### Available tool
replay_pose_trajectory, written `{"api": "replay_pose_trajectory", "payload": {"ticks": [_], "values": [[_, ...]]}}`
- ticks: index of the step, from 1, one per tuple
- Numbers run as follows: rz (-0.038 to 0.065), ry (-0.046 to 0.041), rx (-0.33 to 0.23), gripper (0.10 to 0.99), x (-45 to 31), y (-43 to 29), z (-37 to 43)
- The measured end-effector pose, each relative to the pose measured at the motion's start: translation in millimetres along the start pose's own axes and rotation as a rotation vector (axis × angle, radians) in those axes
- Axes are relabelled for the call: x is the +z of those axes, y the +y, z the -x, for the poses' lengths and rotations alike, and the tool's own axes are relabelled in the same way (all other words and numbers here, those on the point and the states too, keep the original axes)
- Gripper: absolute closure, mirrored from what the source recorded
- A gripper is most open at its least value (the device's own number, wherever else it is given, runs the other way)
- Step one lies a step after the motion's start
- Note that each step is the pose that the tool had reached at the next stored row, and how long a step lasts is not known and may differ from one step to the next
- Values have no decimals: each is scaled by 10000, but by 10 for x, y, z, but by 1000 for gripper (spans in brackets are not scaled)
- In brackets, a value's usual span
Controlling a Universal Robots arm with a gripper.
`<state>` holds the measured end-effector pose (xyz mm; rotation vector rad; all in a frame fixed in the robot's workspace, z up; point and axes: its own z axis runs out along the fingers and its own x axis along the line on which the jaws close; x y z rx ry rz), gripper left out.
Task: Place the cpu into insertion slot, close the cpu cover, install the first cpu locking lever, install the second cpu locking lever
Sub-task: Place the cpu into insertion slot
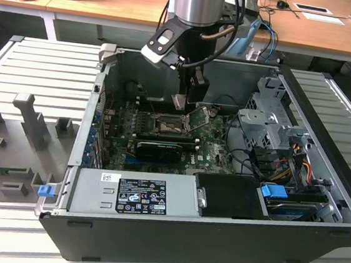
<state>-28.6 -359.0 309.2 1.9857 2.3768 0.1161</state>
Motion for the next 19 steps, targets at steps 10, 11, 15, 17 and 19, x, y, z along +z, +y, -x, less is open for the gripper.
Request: {"api": "replay_pose_trajectory", "payload": {"ticks": [10,11,15,17,19], "values": [[0,-1,7,557,82,-7,1],[0,-1,7,557,87,-7,1],[0,-1,9,557,111,-9,2],[0,-1,11,557,128,-11,2],[1,-1,13,557,138,-12,2]]}}
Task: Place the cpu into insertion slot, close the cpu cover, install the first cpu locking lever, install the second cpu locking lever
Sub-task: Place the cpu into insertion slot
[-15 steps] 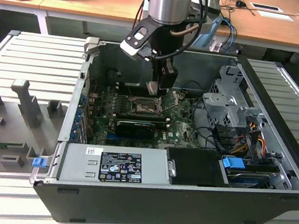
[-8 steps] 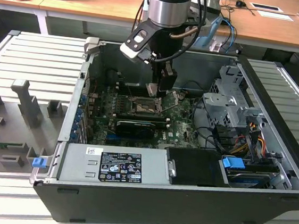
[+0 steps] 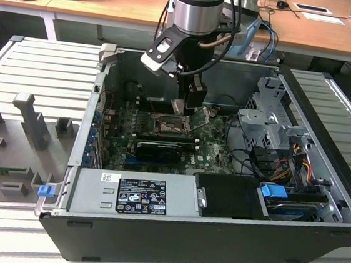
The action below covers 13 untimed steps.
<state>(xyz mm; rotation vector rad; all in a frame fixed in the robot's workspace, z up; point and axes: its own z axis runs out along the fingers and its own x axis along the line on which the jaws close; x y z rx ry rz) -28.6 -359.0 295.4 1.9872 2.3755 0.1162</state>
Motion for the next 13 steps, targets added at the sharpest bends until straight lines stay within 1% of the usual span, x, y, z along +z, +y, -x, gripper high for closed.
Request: {"api": "replay_pose_trajectory", "payload": {"ticks": [6,9,13], "values": [[-1,-1,5,557,35,-3,1],[0,-1,9,557,71,-6,1],[0,-1,12,557,97,-8,1]]}}
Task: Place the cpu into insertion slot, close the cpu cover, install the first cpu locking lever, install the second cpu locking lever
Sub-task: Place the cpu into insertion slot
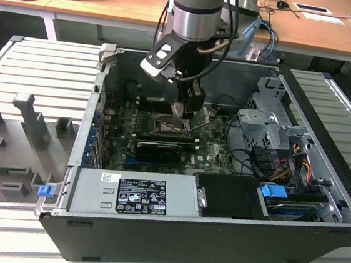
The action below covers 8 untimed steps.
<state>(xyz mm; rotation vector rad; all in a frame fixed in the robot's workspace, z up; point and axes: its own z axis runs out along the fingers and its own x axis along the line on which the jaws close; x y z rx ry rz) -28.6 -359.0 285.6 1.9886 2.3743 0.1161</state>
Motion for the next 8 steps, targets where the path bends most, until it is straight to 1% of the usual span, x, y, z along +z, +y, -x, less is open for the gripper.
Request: {"api": "replay_pose_trajectory", "payload": {"ticks": [8], "values": [[0,-1,5,557,56,-5,1]]}}
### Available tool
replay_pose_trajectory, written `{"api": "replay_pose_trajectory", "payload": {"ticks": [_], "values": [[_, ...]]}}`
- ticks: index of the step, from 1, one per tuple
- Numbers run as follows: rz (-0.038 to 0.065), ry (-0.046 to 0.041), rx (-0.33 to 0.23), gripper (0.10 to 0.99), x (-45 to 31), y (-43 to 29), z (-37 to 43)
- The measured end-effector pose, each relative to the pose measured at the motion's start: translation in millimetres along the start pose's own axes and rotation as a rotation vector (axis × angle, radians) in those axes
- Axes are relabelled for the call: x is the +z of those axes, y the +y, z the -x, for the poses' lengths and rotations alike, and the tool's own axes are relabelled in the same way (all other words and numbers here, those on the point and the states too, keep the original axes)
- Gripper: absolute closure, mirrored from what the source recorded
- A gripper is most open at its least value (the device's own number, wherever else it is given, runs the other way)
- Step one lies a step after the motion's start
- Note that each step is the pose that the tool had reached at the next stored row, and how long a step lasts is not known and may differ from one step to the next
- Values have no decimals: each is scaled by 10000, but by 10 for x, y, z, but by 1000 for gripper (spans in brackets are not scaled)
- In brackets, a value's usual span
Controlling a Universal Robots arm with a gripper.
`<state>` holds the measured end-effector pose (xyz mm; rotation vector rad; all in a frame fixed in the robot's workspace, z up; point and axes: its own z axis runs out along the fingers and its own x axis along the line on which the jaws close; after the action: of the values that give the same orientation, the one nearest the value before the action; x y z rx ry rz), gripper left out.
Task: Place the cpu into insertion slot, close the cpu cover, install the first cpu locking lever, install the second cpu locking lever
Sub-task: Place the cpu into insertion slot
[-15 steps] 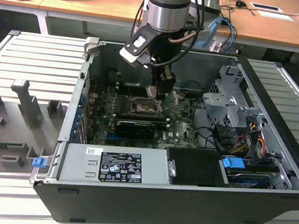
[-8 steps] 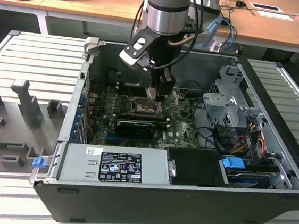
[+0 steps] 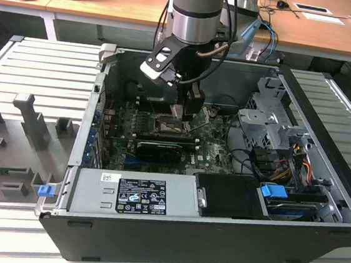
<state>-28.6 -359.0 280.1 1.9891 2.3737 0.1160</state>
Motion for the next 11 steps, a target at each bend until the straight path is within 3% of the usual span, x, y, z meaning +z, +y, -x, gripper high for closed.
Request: {"api": "replay_pose_trajectory", "payload": {"ticks": [11], "values": [[3,-17,195,557,56,-12,-1]]}}
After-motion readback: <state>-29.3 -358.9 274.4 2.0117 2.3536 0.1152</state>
